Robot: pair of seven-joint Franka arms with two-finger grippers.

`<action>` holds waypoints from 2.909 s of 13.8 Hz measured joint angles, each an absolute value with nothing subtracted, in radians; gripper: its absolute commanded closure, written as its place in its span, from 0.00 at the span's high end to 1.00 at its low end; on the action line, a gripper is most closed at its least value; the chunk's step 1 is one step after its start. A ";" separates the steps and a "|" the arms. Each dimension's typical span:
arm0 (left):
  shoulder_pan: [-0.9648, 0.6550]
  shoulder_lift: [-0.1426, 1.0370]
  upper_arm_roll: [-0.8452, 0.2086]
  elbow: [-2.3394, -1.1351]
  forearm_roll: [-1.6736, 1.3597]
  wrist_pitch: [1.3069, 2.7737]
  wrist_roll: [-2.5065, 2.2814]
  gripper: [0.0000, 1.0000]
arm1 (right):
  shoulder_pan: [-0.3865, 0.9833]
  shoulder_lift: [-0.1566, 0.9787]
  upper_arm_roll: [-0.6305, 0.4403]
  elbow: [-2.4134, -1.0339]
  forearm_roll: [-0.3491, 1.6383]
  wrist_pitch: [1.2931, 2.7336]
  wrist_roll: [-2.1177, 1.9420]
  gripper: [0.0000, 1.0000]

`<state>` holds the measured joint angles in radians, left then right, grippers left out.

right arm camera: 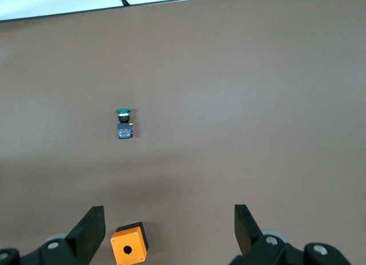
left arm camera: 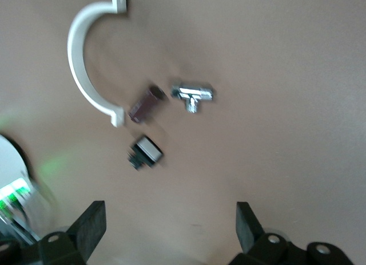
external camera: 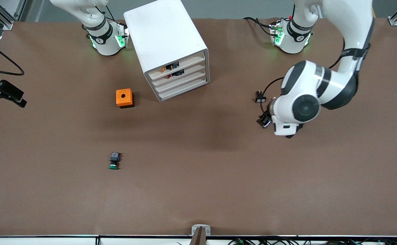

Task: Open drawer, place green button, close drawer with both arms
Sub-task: 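Bring the left gripper to the drawer front and grip it, then pull the drawer open with the left gripper while the right gripper reaches the button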

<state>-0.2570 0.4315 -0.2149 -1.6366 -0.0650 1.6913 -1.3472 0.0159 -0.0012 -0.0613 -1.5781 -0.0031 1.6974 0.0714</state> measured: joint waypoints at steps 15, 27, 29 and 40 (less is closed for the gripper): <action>-0.433 0.827 -0.215 -1.516 -0.690 1.691 -2.129 0.95 | 0.016 -0.001 -0.056 -1.578 -0.003 1.694 0.071 1.00; -0.568 0.932 -0.217 -1.493 -0.997 1.685 -2.318 0.43 | 0.122 0.086 -0.036 -1.614 0.029 1.764 0.111 1.00; -0.583 0.942 -0.217 -1.490 -1.004 1.685 -2.318 0.19 | 0.143 0.156 -0.036 -1.622 0.055 1.798 0.132 1.00; -0.530 0.948 -0.159 -1.417 -0.999 1.676 -2.252 0.00 | 0.195 0.600 -0.041 -1.670 0.077 2.222 0.177 1.00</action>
<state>-0.5305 0.9483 -0.1590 -1.4169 -0.9990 1.6756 -2.2522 0.1948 0.6003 -0.0408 -1.6700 0.0766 2.2223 0.1769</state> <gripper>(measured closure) 0.859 0.000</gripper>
